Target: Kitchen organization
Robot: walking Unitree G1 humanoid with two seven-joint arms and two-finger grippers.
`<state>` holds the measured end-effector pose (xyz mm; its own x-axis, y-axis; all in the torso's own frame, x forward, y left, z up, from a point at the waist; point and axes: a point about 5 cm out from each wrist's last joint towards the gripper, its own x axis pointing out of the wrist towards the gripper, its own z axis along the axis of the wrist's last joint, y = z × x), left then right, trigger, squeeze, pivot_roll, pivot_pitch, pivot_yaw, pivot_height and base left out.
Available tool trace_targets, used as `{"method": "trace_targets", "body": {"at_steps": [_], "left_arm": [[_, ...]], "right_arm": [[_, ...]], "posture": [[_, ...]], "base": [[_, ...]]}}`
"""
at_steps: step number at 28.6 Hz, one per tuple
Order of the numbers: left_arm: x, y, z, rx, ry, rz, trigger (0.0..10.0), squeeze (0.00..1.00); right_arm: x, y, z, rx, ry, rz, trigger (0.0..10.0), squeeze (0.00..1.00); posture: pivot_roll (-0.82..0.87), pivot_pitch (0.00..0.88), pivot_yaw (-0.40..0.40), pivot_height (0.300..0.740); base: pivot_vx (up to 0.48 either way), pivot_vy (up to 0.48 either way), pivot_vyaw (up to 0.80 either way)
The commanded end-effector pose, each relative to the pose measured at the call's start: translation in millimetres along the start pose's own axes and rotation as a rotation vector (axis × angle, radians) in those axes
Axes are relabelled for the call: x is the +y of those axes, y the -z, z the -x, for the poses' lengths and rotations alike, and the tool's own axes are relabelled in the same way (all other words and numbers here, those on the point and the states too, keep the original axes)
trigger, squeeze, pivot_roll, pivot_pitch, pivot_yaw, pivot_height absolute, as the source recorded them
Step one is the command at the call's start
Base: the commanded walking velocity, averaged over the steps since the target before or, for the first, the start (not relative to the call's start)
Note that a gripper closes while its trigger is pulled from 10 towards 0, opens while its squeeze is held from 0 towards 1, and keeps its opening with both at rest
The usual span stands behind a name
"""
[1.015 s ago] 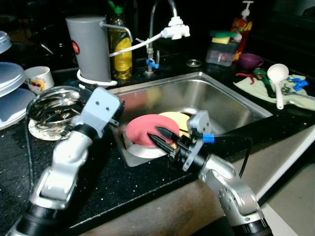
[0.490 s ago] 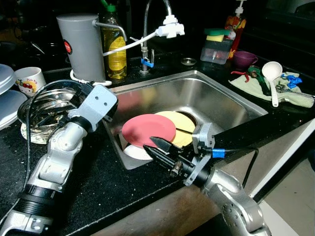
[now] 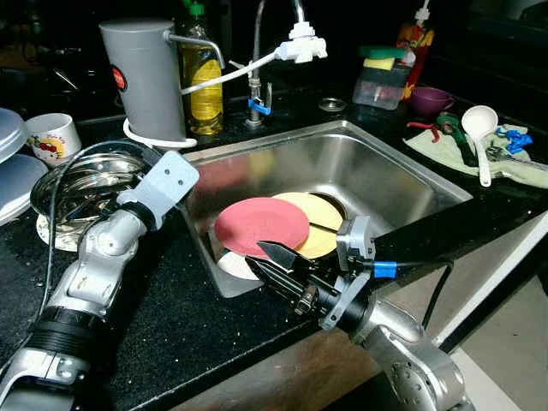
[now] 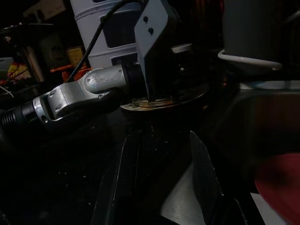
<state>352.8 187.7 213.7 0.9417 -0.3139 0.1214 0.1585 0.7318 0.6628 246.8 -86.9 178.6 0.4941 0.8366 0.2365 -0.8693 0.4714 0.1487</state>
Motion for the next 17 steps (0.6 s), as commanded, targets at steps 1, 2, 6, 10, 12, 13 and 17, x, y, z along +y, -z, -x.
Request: {"method": "trace_targets", "body": {"at_steps": [1,2,6,10,12,13,17], "left_arm": [[-2.5,-0.7,-3.3,-0.008,0.021,-0.017,0.0,0.0],[-2.5,-0.7,-3.3,-0.008,0.021,-0.017,0.0,0.0],[2.2,-0.3,-4.2,-0.004,-0.012,-0.018,0.0,0.0],[11.4,-2.9,-3.6,-0.013,-0.065,-0.013,0.0,0.0],[15.5,-4.9,-3.4,-0.021,-0.088,-0.005,0.0,0.0],[15.5,-4.9,-3.4,-0.021,-0.088,-0.005,0.0,0.0],[37.3,-21.6,-2.2,-0.084,-0.2,0.002,0.0,0.0]], "right_arm": [[1.9,-3.9,0.1,-0.016,0.001,-0.008,10.0,0.0],[1.9,-3.9,0.1,-0.016,0.001,-0.008,10.0,0.0],[1.5,-3.7,-0.6,-0.014,0.007,-0.016,10.0,0.0],[0.8,-3.4,-1.5,-0.013,0.008,-0.021,10.0,0.0],[0.6,-3.4,-1.8,-0.012,0.008,-0.023,10.0,0.0],[0.6,-3.4,-1.8,-0.012,0.008,-0.023,10.0,0.0],[-0.1,-3.3,-2.8,-0.015,0.013,-0.032,10.0,0.0]], "posture": [[-0.05,0.0,-0.02,0.74],[-0.05,0.0,-0.02,0.74],[-0.05,0.0,-0.022,0.74],[-0.05,0.0,-0.024,0.74],[-0.05,0.0,-0.024,0.74],[-0.05,0.0,-0.024,0.74],[-0.05,0.0,-0.022,0.74]], "base": [[0.0,0.0,0.0],[0.0,0.0,0.0],[0.0,0.0,0.0],[0.0,0.0,0.0],[0.0,0.0,0.0],[0.0,0.0,0.0],[0.0,0.0,0.0]]}}
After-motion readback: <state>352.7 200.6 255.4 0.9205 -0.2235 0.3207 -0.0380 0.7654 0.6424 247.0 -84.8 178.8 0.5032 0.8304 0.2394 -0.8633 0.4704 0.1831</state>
